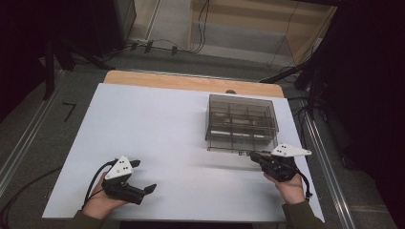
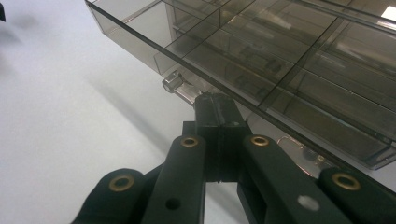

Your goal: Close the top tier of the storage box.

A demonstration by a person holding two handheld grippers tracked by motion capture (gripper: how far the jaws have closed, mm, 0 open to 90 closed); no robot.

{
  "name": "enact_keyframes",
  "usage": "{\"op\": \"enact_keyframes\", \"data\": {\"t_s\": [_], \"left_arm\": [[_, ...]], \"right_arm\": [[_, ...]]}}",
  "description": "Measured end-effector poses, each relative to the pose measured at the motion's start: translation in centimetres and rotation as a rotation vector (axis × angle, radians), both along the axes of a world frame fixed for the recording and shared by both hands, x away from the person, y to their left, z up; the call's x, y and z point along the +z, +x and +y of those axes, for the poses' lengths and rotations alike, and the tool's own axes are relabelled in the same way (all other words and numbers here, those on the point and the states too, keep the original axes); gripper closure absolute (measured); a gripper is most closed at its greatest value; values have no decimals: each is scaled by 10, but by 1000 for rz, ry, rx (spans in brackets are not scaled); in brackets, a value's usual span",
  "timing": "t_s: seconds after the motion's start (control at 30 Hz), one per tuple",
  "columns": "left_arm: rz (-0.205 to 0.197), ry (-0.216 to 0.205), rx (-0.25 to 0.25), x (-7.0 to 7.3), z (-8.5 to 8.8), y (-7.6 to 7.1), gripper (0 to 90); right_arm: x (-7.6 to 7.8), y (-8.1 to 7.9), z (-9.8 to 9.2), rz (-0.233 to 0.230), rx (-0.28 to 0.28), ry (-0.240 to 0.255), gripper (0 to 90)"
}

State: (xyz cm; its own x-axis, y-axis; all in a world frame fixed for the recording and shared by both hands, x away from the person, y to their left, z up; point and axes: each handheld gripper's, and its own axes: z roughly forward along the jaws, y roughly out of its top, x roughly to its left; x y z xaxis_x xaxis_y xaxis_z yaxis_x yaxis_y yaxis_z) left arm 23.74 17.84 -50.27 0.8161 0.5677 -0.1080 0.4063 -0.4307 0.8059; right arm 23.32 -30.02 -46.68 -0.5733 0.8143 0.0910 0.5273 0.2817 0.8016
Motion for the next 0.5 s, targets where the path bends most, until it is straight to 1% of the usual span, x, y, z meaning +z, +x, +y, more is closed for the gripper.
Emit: {"op": "enact_keyframes", "data": {"t_s": [0.23,0.4,0.5], "left_arm": [[4,2,1,-1,-1,0,0],[4,3,1,-1,-1,0,0],[5,5,-3,-1,0,0,0]], "right_arm": [[3,5,1,8,-8,4,877],[6,9,2,-4,-6,1,877],[6,10,2,-3,-6,0,877]]}}
